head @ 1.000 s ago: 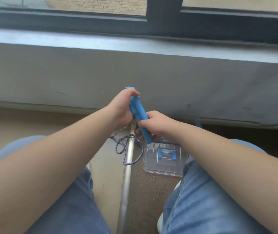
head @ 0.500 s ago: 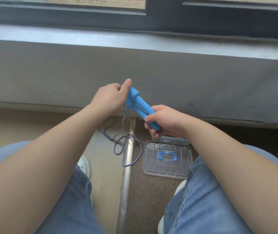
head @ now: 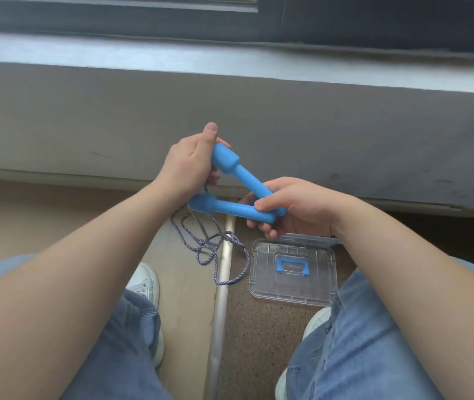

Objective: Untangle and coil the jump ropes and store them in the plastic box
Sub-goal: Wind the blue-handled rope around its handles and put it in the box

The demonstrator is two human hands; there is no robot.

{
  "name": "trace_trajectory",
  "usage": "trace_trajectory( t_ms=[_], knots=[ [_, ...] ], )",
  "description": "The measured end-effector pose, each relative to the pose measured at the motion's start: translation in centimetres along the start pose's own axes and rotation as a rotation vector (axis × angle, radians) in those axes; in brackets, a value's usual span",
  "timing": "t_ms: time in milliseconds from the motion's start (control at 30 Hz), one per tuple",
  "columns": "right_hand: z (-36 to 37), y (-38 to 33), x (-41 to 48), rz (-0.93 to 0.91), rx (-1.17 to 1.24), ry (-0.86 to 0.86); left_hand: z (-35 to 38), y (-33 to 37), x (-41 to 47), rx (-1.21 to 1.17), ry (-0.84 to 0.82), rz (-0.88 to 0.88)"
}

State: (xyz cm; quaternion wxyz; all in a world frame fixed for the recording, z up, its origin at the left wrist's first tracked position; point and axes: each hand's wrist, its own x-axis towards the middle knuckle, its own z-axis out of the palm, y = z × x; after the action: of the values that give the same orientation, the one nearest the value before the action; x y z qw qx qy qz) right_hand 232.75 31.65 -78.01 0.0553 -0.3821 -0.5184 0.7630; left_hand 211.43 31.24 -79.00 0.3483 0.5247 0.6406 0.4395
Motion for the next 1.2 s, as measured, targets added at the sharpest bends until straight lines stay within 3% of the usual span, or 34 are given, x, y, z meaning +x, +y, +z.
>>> trace_trajectory(
  t_ms=[200, 400, 667, 967, 1100, 1200],
  knots=[
    [-1.1, -0.3, -0.5, -0.033, 0.151, 0.007, -0.5, -0.6, 0.4, 0.073, -0.189, -0.077],
    [-0.4, 0.0, -0.7, 0.054, 0.125, -0.095, 1.0, -0.7, -0.7, 0.123, -0.032, -0.032],
    [-0.5, 0.2, -0.9, 0.085, 0.066, -0.198, 0.6, -0.6, -0.4, 0.127, 0.054, 0.001],
    [-0.2, 0.1, -1.3, 0.023, 0.141, -0.180, 0.3, 0.8, -0.8, -0.122, -0.023, 0.023],
    [-0.2, -0.7, -1.5, -0.099, 0.234, -0.067, 1.4, -0.3, -2.1, 0.093, 0.017, 0.117],
    [0.1, -0.5, -0.9, -0.123, 0.192, 0.106, 2.2, -0.3, -2.6, 0.379, -0.082, 0.123]
  ],
)
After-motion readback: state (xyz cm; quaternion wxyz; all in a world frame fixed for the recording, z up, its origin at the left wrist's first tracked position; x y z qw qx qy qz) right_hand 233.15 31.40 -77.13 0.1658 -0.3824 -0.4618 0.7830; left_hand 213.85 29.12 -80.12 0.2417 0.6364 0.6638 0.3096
